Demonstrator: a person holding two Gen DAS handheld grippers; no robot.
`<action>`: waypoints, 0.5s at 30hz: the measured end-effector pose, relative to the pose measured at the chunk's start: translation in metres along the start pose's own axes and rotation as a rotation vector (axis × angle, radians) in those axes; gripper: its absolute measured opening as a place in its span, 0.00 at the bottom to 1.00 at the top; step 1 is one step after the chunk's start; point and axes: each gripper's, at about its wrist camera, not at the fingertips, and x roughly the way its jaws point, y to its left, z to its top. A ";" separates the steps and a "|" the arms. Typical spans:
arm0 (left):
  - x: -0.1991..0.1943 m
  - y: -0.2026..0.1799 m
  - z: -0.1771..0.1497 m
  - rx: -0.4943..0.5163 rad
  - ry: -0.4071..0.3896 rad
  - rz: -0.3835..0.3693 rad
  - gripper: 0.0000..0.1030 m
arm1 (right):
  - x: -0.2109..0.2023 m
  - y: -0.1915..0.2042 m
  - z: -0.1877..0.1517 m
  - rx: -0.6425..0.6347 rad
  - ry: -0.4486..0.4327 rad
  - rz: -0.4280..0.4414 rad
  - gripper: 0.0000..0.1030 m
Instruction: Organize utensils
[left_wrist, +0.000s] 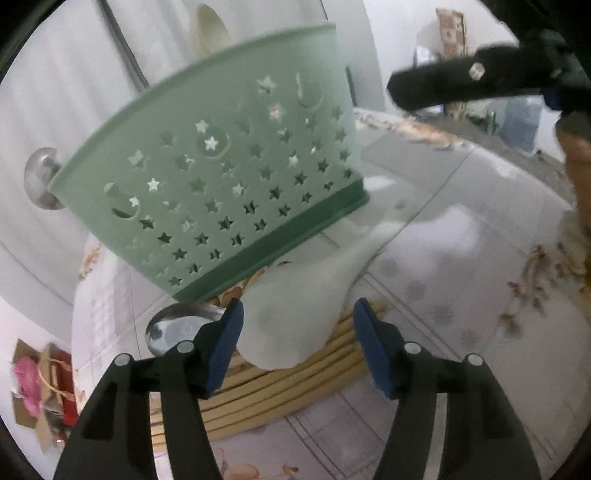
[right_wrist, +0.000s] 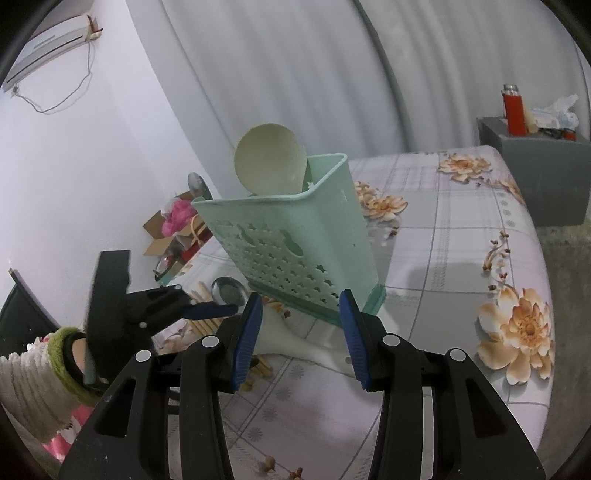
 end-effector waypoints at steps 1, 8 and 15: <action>0.001 -0.001 0.001 0.003 -0.001 -0.006 0.58 | 0.000 0.000 0.000 0.000 0.000 -0.001 0.41; 0.008 -0.024 0.020 0.114 0.002 0.023 0.58 | 0.000 -0.004 0.001 0.021 -0.001 0.002 0.41; 0.018 -0.046 0.029 0.240 0.000 0.087 0.23 | -0.002 -0.005 0.001 0.024 -0.008 0.000 0.41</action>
